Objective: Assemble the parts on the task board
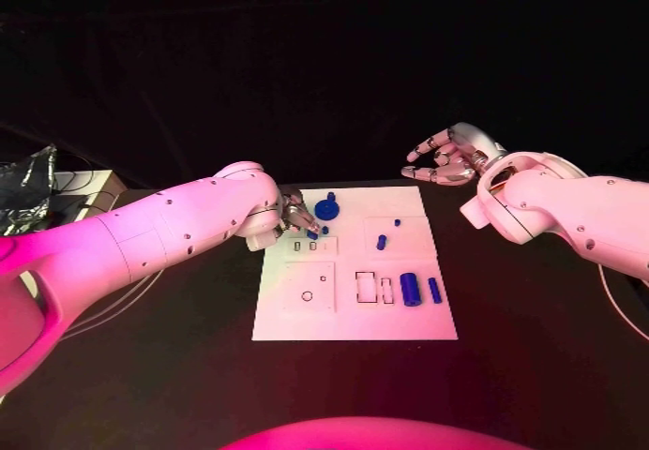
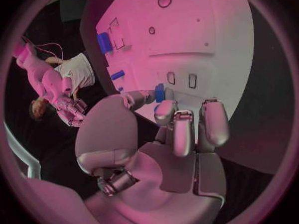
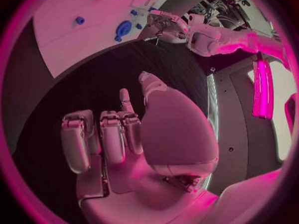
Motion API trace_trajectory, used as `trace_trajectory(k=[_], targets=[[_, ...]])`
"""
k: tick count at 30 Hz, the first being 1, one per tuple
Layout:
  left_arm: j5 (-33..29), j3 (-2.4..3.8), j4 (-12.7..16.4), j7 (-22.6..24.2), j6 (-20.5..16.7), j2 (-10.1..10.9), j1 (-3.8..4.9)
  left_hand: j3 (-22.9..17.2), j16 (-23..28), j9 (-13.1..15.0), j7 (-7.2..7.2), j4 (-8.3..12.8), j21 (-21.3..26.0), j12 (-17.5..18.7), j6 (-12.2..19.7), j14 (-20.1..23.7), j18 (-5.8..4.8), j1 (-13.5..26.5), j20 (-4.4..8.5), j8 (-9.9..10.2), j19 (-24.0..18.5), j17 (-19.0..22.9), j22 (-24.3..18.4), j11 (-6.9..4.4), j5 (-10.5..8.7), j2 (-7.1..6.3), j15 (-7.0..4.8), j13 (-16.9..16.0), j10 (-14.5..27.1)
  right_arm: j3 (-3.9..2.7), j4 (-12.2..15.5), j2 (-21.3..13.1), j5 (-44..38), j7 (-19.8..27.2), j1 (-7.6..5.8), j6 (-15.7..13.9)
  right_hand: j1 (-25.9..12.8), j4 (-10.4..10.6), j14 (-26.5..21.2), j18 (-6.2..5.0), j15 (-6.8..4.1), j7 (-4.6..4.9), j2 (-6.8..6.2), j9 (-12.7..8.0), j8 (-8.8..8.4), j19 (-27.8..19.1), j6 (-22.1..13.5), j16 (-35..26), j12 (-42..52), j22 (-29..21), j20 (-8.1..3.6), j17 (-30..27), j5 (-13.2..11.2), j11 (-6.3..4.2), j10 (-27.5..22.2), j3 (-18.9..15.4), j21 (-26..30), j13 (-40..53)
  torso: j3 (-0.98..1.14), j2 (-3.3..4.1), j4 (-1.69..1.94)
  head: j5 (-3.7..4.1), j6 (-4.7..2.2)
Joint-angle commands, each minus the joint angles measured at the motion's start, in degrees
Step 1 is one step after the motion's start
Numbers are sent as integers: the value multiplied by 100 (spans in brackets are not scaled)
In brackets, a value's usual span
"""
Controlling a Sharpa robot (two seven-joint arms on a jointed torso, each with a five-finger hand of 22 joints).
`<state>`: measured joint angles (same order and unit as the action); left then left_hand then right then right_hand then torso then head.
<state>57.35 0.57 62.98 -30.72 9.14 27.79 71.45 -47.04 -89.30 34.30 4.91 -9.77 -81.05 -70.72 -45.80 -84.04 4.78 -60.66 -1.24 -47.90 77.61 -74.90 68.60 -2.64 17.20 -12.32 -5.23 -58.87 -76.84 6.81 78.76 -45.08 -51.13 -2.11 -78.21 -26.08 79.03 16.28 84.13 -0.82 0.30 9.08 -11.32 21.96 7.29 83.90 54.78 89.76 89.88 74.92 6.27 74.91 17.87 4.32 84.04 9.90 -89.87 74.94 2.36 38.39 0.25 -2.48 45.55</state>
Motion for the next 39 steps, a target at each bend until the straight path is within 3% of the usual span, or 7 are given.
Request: trace_trajectory(k=[1,3,14,39], targets=[[149,-30,15,26,-179,-15,-15,-841,38,1843,-334,879,-26,6,-368,-527,-29,-3,14,12,40,-1280,4,11,34,43,-27,3,-45,-1,0,-1,-71,49,6,62,-51,24,587,82,-12,-8,-23,7,27,610,-35,24,12,1508,-16,1509,-39,0,596,-6,-13,1506,4,6,-4,-11,14],[158,-63,15,21,-165,-17,-30,-841,40,1850,-339,879,-27,17,-380,-526,-30,2,19,16,43,-1275,6,7,36,44,-31,20,-48,-1,4,-4,-81,49,7,64,-51,24,587,82,-12,-8,-23,7,27,610,-35,24,12,1508,-16,1509,-39,0,596,-6,-13,1506,5,10,-5,-10,17],[204,-112,25,3,-7,-33,-66,-830,30,1866,-348,863,-30,47,-407,-533,-33,29,27,24,52,-1298,17,0,30,49,-38,68,-53,-1,13,-12,-91,47,8,75,-51,24,587,82,-12,-8,-23,7,27,610,-35,24,12,1508,-16,1509,-39,0,596,-6,-13,1506,4,12,-6,-9,47],[503,-128,27,-8,45,-37,-137,-825,38,1884,-352,844,-25,87,-414,-529,-32,49,34,38,48,-1281,8,-4,12,65,-43,123,-43,-1,23,-26,-92,47,8,95,-63,22,587,82,-11,-6,-20,10,30,610,-47,24,12,1508,-15,1509,-46,1,596,-8,-13,1506,6,13,-8,0,57]])
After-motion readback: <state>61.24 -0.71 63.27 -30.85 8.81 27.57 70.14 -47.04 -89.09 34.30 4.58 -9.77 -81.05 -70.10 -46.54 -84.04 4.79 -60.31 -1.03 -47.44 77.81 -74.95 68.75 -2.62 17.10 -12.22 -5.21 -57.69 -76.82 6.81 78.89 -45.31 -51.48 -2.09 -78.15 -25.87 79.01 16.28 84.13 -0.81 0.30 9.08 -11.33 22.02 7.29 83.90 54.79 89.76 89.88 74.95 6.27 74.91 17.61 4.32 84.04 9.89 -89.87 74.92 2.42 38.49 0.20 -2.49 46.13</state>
